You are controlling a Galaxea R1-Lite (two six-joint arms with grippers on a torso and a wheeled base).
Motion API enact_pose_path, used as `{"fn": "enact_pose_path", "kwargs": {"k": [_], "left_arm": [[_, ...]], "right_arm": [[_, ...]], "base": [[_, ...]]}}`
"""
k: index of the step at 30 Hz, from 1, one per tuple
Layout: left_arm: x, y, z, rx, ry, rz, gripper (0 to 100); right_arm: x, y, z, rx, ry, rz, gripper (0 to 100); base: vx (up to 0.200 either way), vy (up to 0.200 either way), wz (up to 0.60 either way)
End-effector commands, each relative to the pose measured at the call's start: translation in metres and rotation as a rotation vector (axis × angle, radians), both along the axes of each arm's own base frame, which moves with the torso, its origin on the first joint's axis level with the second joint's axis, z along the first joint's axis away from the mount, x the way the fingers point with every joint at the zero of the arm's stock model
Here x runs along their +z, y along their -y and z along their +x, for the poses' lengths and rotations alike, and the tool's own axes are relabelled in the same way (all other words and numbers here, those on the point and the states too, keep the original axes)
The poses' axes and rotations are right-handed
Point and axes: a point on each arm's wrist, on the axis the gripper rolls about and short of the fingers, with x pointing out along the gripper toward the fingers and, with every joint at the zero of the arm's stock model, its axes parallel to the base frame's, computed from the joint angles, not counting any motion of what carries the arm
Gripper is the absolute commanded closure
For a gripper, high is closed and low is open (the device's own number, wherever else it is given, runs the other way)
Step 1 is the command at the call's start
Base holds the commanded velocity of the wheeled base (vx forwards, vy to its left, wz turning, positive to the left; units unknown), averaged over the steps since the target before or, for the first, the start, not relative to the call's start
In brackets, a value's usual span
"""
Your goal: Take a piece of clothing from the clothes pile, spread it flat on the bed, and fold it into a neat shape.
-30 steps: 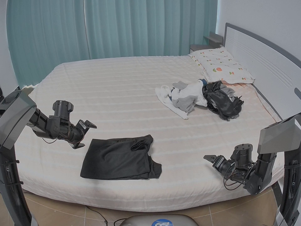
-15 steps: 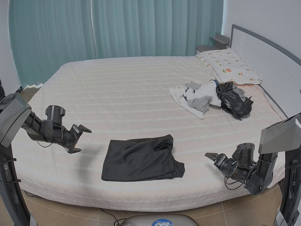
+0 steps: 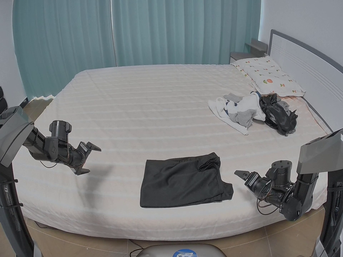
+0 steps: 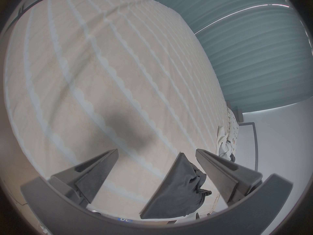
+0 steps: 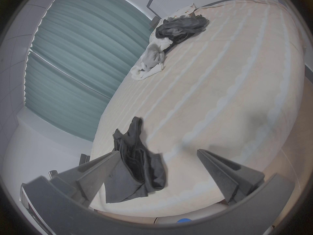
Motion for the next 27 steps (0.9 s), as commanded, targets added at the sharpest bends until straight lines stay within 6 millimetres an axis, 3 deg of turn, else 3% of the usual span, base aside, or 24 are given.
{"fn": "enact_pose_path", "kwargs": {"k": [1, 6, 9, 11, 13, 14, 16, 19, 21, 22, 27], "left_arm": [[-0.001, 0.002, -0.001, 0.009, -0.006, 0.003, 0], [0.000, 0.001, 0.001, 0.026, 0.009, -0.021, 0], [-0.001, 0.001, 0.000, 0.026, 0.006, -0.023, 0], [-0.002, 0.004, -0.001, 0.018, 0.011, -0.021, 0], [-0.002, 0.004, -0.001, 0.018, 0.011, -0.021, 0], [-0.004, 0.011, 0.001, 0.007, 0.008, -0.007, 0], [-0.007, 0.012, 0.002, 0.007, 0.003, -0.001, 0], [-0.007, 0.015, 0.002, 0.009, 0.003, 0.013, 0], [-0.007, 0.015, 0.002, 0.009, 0.003, 0.013, 0], [-0.008, 0.015, 0.003, 0.009, 0.003, 0.013, 0], [-0.011, 0.016, 0.003, 0.005, -0.002, 0.016, 0]], "right_arm": [[0.015, -0.004, -0.001, 0.012, 0.050, 0.002, 0], [0.025, -0.018, -0.003, 0.065, 0.086, 0.003, 0], [0.026, -0.023, -0.002, 0.082, 0.097, -0.004, 0], [0.027, -0.040, 0.000, 0.155, 0.123, -0.050, 0], [0.027, -0.040, 0.000, 0.155, 0.123, -0.050, 0], [0.028, -0.065, -0.004, 0.245, 0.117, -0.085, 0], [0.027, -0.072, -0.007, 0.272, 0.110, -0.090, 0], [0.025, -0.092, 0.001, 0.317, 0.099, -0.102, 0], [0.025, -0.092, 0.001, 0.317, 0.099, -0.102, 0], [0.018, -0.106, 0.014, 0.347, 0.046, -0.146, 0], [0.019, -0.118, 0.023, 0.368, 0.039, -0.156, 0]], "base": [[0.000, 0.000, 0.00], [0.000, 0.000, 0.00], [0.200, 0.000, 0.00], [0.200, 0.000, 0.00], [0.100, 0.000, 0.00], [0.000, 0.000, 0.00], [0.000, 0.000, 0.00], [0.000, 0.000, 0.00], [0.000, 0.000, 0.00], [0.000, 0.000, 0.00], [0.000, 0.000, 0.00]]}}
